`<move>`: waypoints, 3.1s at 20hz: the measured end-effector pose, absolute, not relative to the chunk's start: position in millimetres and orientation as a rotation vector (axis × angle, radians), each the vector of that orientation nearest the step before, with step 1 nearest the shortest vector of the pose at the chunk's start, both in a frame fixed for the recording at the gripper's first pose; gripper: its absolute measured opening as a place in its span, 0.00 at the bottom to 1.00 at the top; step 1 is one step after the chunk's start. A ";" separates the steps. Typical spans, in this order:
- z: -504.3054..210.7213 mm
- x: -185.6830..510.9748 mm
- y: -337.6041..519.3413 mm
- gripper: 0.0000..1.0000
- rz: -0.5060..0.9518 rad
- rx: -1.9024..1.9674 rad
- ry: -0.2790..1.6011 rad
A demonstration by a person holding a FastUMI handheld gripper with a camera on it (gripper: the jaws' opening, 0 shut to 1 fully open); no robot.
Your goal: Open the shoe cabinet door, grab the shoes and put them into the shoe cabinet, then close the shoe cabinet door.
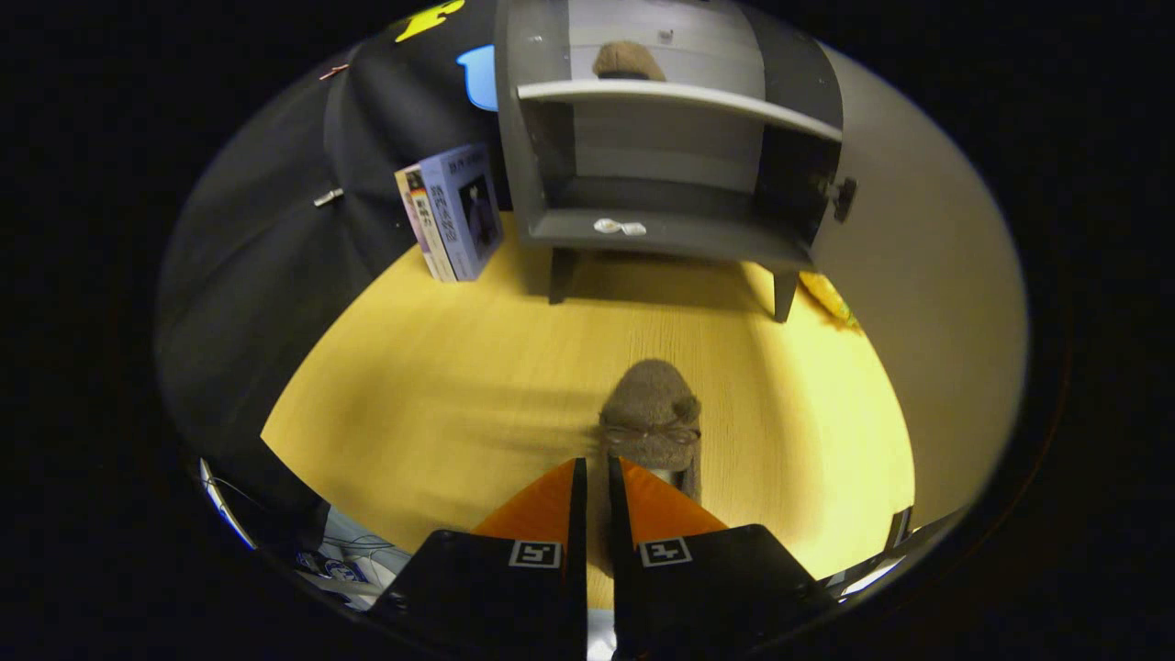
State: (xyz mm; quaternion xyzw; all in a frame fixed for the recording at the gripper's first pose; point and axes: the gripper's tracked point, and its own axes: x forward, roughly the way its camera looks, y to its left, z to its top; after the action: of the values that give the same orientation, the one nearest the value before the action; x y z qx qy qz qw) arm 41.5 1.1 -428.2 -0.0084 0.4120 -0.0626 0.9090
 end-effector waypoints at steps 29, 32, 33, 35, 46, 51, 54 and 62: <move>-508.7 117.5 -38.3 0.16 -0.157 -0.108 0.876; -507.7 117.1 -38.9 0.05 -0.167 -0.102 0.875; -509.1 118.2 -38.4 0.05 -0.165 -0.111 0.874; -507.9 113.9 -39.5 0.05 -0.165 -0.118 0.882; -360.7 110.0 -44.1 0.05 -0.153 -0.119 0.680; -266.8 126.1 -58.5 0.05 -0.161 -0.131 0.559; -216.6 149.6 -63.8 0.05 -0.158 -0.114 0.502; -89.6 240.6 -78.3 0.05 -0.173 -0.091 0.381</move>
State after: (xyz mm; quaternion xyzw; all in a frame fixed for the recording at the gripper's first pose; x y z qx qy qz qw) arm 240.6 -78.3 -89.6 -0.0451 0.1892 -0.0857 0.9772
